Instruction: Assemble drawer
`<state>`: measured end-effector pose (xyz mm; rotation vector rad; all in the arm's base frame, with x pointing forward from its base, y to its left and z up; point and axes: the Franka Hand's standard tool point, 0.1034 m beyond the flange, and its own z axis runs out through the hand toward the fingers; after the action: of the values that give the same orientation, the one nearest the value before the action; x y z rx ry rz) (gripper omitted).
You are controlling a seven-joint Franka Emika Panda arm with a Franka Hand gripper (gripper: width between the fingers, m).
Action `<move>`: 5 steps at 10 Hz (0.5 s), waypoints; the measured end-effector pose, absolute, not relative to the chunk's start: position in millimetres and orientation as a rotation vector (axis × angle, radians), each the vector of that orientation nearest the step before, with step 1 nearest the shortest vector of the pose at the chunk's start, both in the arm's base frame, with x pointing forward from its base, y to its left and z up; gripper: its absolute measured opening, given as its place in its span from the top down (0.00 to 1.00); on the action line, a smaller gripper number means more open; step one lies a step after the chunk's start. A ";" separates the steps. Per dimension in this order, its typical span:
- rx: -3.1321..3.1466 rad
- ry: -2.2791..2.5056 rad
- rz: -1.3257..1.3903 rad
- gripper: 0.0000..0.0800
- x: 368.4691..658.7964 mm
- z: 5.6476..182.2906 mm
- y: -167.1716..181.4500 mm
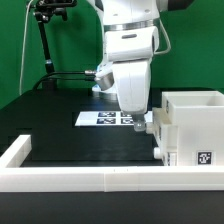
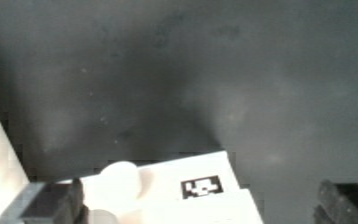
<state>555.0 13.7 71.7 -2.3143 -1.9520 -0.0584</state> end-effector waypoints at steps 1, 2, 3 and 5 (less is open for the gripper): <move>-2.334 -1.927 -0.059 0.19 555.8 72.6 21.6; -2.351 -1.911 -0.060 0.19 558.0 74.4 28.4; -2.363 -1.900 -0.060 0.19 558.9 75.1 28.5; -2.375 -1.884 -0.059 0.19 558.8 74.9 28.5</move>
Offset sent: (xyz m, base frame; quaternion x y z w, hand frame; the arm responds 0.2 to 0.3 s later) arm 0.0044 0.0080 0.0060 0.0013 -0.0057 0.0152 0.9999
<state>558.8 28.5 74.9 -2.3754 -1.8836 -0.0587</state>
